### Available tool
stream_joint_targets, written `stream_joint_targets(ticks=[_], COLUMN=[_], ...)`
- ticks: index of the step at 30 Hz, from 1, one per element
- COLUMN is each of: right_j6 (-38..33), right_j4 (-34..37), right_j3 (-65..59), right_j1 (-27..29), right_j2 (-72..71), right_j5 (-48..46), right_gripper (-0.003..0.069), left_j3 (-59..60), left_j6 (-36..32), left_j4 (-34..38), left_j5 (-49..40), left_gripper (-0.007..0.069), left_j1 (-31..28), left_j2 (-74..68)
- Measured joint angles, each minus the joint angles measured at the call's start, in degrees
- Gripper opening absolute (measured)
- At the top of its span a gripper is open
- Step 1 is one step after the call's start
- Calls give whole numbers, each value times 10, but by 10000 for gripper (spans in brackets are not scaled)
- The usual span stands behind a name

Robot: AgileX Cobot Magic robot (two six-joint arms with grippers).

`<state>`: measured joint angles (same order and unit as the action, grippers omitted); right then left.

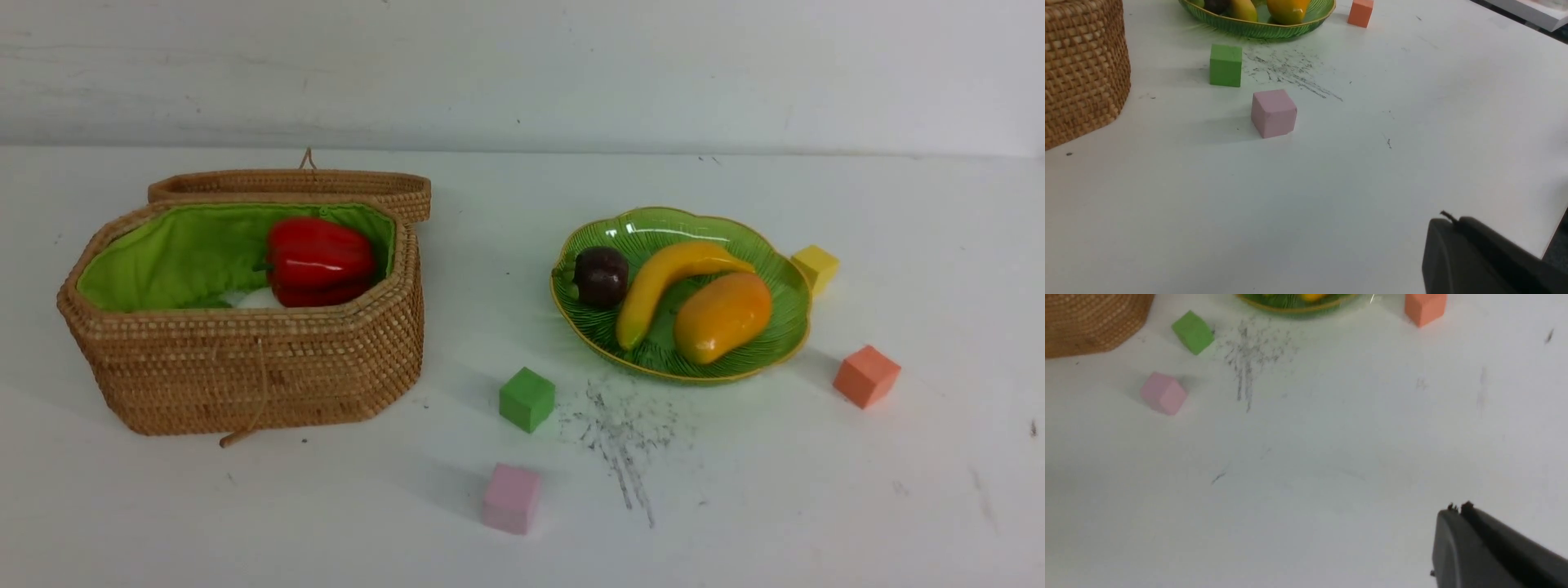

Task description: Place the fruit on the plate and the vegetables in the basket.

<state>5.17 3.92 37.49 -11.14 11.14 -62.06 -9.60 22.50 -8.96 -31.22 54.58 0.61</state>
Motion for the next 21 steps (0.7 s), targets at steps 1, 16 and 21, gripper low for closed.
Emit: stream_joint_targets(ticks=[1,16,21], right_j6=[-32,-65,-65], right_j4=[0,0,0], right_j3=[-36,-386,-386], right_j1=[11,57,57], right_j2=[-21,-118,-118], right_j5=[52,403,402], right_gripper=[-9,-18,-18], left_j3=[0,0,0], left_j6=[0,0,0], left_j4=[0,0,0], left_j5=[0,-1,-1], left_gripper=[-13,-10,-6], left_j1=[0,0,0], left_j2=[0,0,0])
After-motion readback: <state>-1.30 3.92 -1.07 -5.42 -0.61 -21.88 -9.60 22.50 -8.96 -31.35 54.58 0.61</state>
